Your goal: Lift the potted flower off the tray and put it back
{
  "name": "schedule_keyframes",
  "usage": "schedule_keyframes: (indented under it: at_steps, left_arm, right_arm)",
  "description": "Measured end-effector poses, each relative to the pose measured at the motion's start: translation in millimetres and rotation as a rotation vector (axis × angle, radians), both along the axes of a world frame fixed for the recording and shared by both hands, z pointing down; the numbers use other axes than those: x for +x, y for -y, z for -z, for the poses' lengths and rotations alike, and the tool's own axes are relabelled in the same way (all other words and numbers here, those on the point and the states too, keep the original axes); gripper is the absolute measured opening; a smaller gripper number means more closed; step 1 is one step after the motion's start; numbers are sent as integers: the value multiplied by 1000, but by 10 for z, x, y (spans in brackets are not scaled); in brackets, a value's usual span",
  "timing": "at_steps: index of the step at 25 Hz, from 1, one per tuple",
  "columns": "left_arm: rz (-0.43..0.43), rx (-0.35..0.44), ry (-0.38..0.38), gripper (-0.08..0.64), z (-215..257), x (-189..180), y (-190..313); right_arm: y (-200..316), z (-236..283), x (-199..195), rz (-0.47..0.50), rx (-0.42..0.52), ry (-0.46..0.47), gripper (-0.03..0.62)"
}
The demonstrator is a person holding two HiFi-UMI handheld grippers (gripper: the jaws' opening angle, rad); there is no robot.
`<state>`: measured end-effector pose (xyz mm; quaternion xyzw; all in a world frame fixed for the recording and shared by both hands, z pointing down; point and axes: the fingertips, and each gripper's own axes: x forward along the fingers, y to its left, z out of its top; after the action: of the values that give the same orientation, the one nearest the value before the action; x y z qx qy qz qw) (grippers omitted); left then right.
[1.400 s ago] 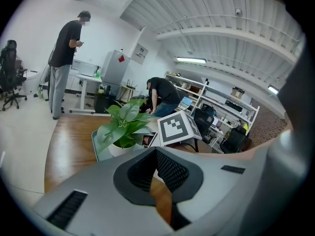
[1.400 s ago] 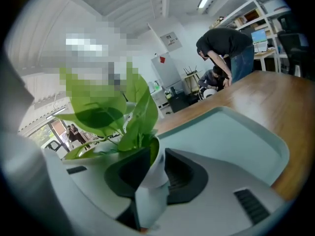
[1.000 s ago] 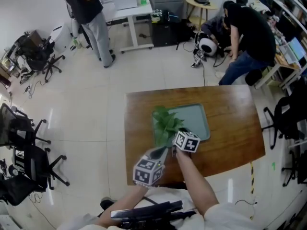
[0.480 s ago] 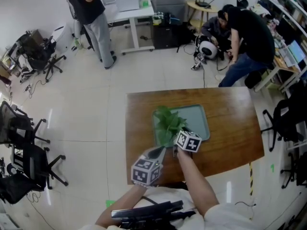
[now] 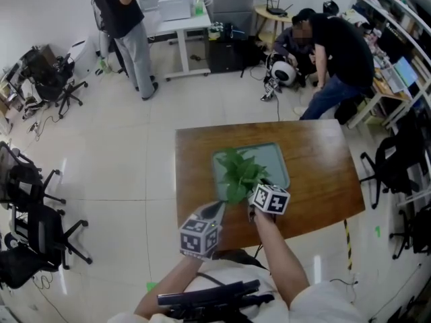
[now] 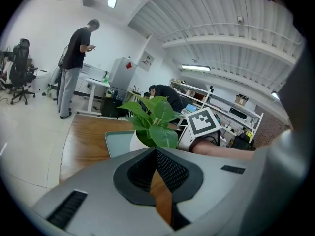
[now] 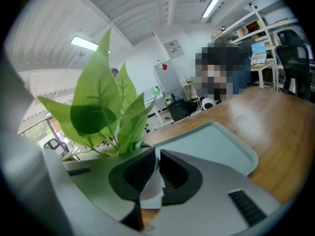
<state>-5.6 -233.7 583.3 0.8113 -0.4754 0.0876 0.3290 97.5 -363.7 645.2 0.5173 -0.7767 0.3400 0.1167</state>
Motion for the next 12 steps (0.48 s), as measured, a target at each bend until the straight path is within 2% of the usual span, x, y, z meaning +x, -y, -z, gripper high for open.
schedule_keyframes:
  at_steps: [7, 12]
  left_arm:
    - [12, 7, -19, -5, 43, -144, -340]
    - [-8, 10, -29, -5, 38, -140, -630]
  right_arm:
    - [-555, -50, 204, -41, -26, -33, 35]
    - [-1037, -193, 164, -37, -55, -42, 35]
